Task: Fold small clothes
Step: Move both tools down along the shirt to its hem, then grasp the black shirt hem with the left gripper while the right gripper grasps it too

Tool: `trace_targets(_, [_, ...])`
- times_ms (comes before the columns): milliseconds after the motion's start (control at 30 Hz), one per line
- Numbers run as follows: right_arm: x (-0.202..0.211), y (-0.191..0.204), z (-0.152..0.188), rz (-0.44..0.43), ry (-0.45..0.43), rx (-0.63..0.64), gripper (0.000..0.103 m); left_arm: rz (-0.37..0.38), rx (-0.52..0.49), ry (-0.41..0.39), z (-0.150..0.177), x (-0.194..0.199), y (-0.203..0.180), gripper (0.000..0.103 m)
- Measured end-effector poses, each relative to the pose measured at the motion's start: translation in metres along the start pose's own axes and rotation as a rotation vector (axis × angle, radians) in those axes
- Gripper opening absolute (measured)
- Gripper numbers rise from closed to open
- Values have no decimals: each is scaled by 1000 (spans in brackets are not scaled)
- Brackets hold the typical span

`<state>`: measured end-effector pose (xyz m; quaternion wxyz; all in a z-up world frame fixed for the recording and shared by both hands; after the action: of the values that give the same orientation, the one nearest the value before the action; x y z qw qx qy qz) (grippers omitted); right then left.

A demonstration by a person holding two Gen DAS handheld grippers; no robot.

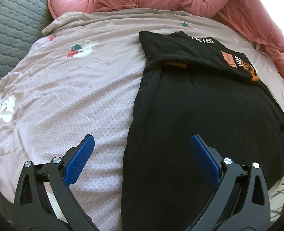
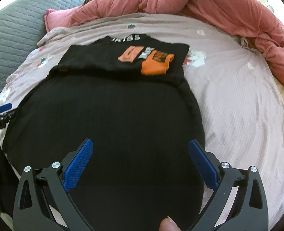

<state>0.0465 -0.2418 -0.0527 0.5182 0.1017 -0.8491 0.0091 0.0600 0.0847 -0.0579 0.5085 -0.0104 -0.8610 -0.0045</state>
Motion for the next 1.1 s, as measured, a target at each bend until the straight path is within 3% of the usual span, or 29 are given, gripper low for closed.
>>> trace_targets(567, [7,-4,37,-8,40,30,98,123,86,22,33,12,26,90])
trace_targets(700, [17,-8,44,-14,35,27,98,148,77,28,41,16,23,67])
trace_targets(800, [24,-14,50,-10,41,20,98,191,69,42,45,16,19,61])
trace_targets(967, [30,-34,63,-38,61,-32,98,233,76,55,48,15,20,42])
trace_targets(1033, [34,-40,69,-60,61,-53,90,234,74,59,49,14,19,41])
trace_targets(1067, [35,-44,70,-67,61,-63,81,234,73,63,49,13,19,41])
trace_targets(1100, [36,-46,72,-73,66,-71,66,235,74,66,50,13,19,41])
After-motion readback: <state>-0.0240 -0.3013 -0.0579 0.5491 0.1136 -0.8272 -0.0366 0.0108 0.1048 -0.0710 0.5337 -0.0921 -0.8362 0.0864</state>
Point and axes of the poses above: each gripper's, at about its wrist camera, not at the fingertips, and x roughly against the way its jaws point, y to its left, z to its underside, the point moved 2 cm from there along -x, roughly the way its jaws point, and after that the axes turned 6 degrees about y, right-handed, at the moved point
